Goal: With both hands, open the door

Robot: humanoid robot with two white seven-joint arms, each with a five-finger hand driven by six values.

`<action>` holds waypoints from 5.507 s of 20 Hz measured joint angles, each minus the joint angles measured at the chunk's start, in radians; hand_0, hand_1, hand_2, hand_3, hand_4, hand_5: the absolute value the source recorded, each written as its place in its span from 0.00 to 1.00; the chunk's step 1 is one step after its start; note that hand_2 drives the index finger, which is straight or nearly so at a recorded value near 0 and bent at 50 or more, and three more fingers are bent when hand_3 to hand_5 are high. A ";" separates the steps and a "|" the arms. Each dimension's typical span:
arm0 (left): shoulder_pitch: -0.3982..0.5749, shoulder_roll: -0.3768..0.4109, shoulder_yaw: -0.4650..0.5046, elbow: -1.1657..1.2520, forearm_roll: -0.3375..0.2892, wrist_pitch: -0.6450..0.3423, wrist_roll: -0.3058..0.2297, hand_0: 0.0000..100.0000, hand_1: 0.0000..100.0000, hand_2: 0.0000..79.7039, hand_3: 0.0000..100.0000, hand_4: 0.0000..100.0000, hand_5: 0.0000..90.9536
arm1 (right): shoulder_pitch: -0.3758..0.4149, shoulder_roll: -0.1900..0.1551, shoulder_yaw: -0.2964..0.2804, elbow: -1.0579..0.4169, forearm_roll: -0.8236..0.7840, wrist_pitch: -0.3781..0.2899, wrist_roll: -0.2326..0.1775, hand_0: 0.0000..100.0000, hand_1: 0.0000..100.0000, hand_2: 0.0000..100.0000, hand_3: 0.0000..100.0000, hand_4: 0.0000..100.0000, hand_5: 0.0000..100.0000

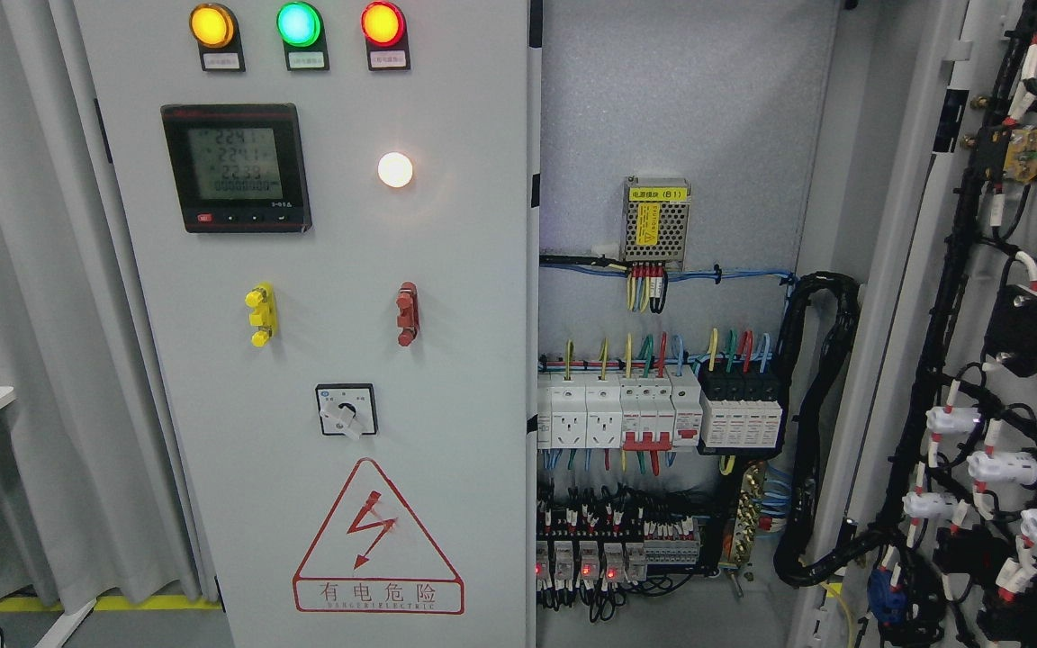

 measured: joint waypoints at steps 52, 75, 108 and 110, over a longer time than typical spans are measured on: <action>0.490 -0.418 0.573 1.475 -0.206 -0.187 0.270 0.29 0.00 0.03 0.03 0.03 0.00 | 0.269 -0.028 0.087 -1.634 0.118 -0.081 0.005 0.22 0.00 0.00 0.00 0.00 0.00; 0.481 -0.425 0.581 1.516 -0.269 -0.199 0.260 0.29 0.00 0.03 0.03 0.03 0.00 | -0.133 -0.004 0.101 -1.787 0.043 0.133 0.011 0.22 0.00 0.00 0.00 0.00 0.00; 0.419 -0.426 0.583 1.521 -0.270 -0.196 0.266 0.29 0.00 0.03 0.03 0.03 0.00 | -0.661 0.000 0.087 -1.476 -0.307 0.409 0.130 0.22 0.00 0.00 0.00 0.00 0.00; 0.418 -0.426 0.583 1.521 -0.270 -0.196 0.266 0.29 0.00 0.03 0.03 0.03 0.00 | -0.670 0.000 0.085 -1.460 -0.322 0.417 0.134 0.22 0.00 0.00 0.00 0.00 0.00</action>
